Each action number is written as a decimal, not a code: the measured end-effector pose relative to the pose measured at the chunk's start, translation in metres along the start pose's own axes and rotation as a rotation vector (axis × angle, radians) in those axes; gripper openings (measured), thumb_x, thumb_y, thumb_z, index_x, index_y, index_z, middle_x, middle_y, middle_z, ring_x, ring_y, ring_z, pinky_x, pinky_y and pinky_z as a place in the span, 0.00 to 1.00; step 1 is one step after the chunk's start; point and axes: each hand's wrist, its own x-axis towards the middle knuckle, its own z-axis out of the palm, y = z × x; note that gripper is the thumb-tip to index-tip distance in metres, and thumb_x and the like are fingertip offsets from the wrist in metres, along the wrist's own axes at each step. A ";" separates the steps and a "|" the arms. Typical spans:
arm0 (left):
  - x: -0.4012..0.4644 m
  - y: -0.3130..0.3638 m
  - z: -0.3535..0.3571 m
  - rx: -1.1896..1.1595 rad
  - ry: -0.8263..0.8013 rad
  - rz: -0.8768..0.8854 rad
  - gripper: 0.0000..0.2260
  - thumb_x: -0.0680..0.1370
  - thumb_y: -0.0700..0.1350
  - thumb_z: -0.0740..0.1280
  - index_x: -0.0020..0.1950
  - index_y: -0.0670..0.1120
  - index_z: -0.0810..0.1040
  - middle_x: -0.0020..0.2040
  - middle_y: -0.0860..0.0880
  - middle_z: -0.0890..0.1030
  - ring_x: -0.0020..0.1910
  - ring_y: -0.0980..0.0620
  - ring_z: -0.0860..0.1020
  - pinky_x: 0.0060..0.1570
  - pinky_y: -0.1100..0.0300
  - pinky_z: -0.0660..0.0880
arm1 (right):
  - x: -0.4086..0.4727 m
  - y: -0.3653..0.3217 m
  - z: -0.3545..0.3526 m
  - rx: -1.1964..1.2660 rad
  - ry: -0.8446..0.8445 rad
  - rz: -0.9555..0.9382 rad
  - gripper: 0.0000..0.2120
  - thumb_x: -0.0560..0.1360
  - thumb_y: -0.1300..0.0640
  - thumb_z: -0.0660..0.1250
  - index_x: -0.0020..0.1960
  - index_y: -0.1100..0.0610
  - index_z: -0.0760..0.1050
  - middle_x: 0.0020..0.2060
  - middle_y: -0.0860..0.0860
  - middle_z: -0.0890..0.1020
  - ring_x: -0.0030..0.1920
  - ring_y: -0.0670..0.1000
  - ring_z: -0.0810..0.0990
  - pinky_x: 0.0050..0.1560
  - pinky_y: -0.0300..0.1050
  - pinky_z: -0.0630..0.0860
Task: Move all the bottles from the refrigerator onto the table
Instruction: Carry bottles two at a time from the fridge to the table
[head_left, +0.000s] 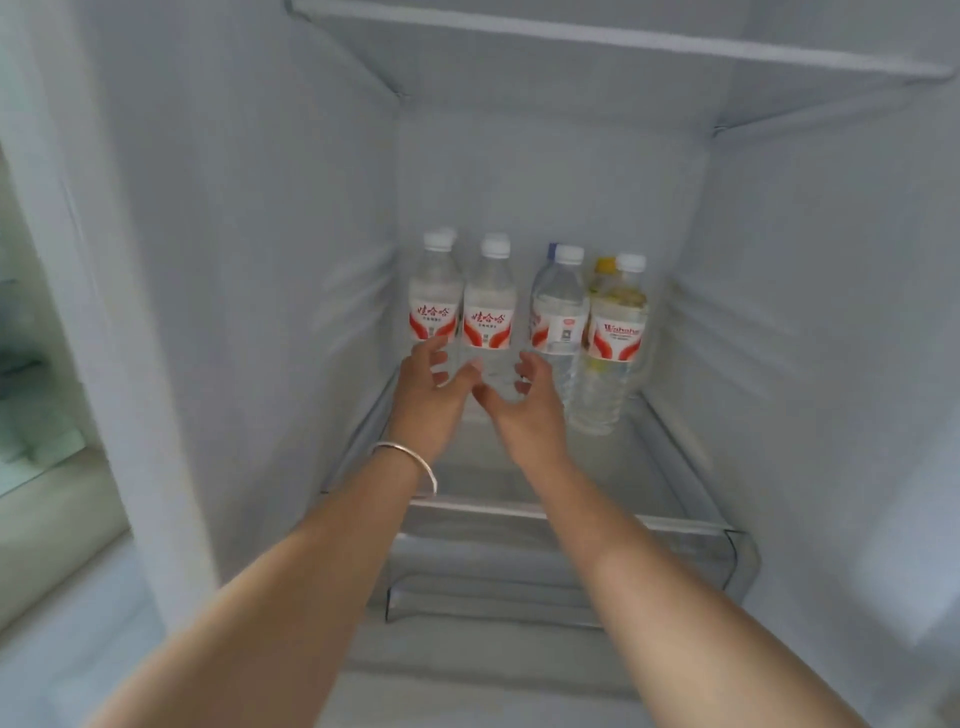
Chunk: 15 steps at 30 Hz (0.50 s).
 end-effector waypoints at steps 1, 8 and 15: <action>0.011 -0.002 0.000 0.025 0.035 0.021 0.20 0.75 0.46 0.68 0.66 0.46 0.69 0.57 0.49 0.70 0.57 0.49 0.73 0.58 0.54 0.71 | 0.009 0.001 0.003 0.014 -0.007 0.004 0.36 0.70 0.49 0.71 0.72 0.54 0.59 0.69 0.51 0.69 0.67 0.52 0.69 0.66 0.48 0.68; 0.062 -0.028 0.012 0.086 0.295 0.092 0.22 0.70 0.47 0.72 0.61 0.47 0.71 0.52 0.54 0.67 0.61 0.48 0.70 0.62 0.56 0.67 | 0.054 0.009 0.034 0.049 0.100 -0.060 0.39 0.68 0.48 0.73 0.72 0.52 0.58 0.69 0.49 0.69 0.68 0.49 0.68 0.60 0.40 0.65; 0.092 -0.041 0.014 0.013 0.318 0.101 0.19 0.66 0.51 0.76 0.50 0.46 0.72 0.44 0.53 0.76 0.40 0.60 0.76 0.40 0.69 0.72 | 0.078 0.022 0.050 0.000 0.159 -0.036 0.38 0.66 0.37 0.71 0.69 0.52 0.61 0.63 0.50 0.74 0.62 0.50 0.75 0.61 0.51 0.74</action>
